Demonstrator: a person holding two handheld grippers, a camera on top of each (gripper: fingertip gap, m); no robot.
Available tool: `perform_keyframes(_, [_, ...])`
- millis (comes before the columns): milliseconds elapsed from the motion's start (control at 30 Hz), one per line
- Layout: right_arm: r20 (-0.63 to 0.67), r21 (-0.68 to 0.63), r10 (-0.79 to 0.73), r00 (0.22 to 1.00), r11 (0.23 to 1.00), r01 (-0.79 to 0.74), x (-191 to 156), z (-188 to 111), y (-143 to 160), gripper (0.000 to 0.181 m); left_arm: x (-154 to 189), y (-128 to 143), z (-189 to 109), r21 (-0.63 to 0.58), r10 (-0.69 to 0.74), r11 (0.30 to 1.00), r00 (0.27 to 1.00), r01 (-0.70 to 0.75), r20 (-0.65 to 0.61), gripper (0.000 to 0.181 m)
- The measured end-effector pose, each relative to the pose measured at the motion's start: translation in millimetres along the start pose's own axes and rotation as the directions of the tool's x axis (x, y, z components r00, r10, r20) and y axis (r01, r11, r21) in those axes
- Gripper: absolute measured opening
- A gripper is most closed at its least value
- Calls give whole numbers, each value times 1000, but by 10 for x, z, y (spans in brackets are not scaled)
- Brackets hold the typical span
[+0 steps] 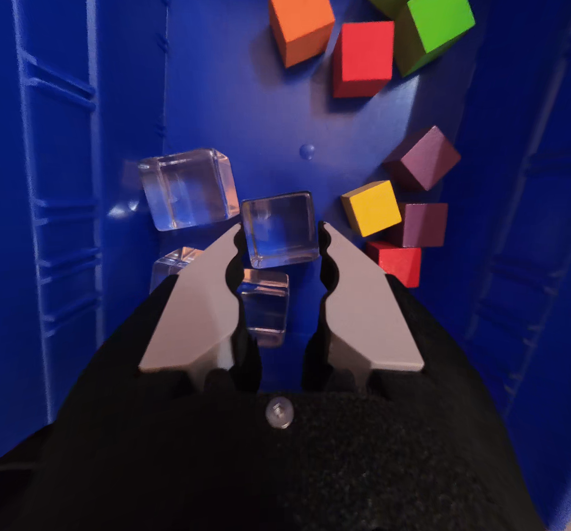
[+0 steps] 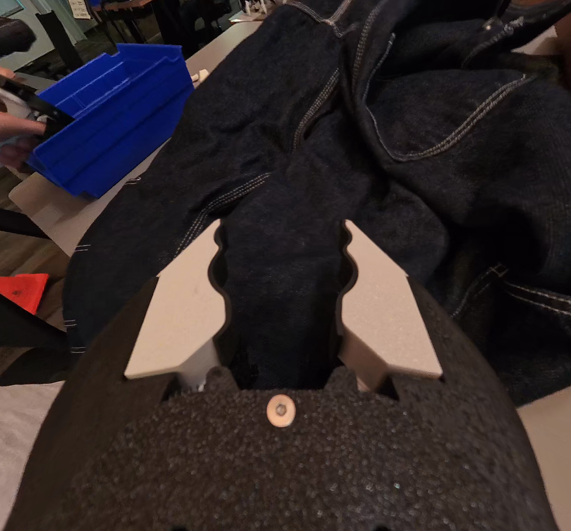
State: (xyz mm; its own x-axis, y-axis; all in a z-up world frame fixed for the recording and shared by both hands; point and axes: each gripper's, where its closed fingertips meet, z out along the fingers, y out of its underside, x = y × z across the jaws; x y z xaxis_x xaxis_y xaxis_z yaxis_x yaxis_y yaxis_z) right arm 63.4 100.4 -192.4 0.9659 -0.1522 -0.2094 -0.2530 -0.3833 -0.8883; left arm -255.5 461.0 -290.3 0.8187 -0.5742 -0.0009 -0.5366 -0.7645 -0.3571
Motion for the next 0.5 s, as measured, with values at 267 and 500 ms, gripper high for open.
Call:
perform_keyframes(267, [99,163,-279,955,951,261,-533,111,-399,79,302,-204,-695,193,-114,959,906,207,-408,46])
perform_keyframes(500, [372,394,-517,771,840,373,-1694,349,-1093,79,1919,-251,-2436,134,116,921,73,367,-991,46])
